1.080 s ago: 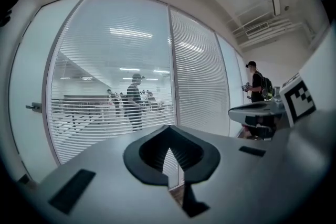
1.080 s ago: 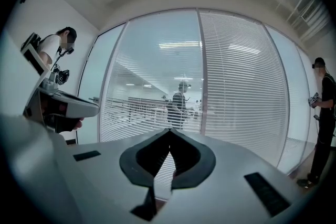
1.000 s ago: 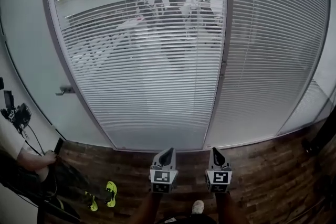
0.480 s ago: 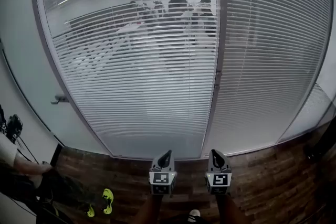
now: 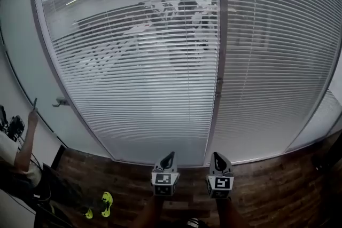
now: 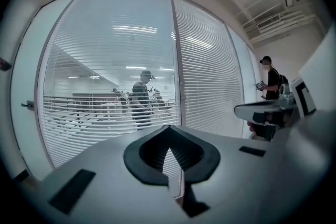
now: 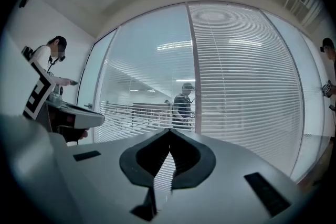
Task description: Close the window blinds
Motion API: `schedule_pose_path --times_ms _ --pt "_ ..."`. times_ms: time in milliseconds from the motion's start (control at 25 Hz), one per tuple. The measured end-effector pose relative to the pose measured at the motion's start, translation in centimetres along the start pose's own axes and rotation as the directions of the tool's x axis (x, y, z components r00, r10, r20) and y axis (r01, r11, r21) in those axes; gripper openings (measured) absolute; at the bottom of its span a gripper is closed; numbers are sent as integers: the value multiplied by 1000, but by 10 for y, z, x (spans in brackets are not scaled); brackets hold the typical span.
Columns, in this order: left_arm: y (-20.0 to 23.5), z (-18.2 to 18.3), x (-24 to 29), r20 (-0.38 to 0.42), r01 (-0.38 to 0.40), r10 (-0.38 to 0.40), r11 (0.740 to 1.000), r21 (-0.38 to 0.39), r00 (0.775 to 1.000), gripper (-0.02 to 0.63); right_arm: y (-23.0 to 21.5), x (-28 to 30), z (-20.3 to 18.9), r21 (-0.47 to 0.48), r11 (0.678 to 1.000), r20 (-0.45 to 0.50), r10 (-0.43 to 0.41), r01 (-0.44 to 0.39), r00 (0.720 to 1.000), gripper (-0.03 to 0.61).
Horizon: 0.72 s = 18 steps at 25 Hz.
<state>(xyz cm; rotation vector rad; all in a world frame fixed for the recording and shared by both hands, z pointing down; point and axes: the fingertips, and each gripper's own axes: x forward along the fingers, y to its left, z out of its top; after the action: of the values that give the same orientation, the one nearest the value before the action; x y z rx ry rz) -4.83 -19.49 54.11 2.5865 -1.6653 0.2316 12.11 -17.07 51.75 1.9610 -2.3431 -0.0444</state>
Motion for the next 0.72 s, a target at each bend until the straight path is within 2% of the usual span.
schedule_pose_path --times_ms 440,560,720 --pt "10 13 24 -4 -41 41 999 -4 999 2 -19 31 -10 -17 1000 -12 3 -3 1000 2" --pt "15 14 38 -9 -15 16 999 30 1000 2 -20 44 -3 -63 998 -7 -1 0 1000 2" --pt "27 8 57 -34 10 -10 1000 4 999 2 -21 64 -12 -112 994 -4 13 -14 1000 2"
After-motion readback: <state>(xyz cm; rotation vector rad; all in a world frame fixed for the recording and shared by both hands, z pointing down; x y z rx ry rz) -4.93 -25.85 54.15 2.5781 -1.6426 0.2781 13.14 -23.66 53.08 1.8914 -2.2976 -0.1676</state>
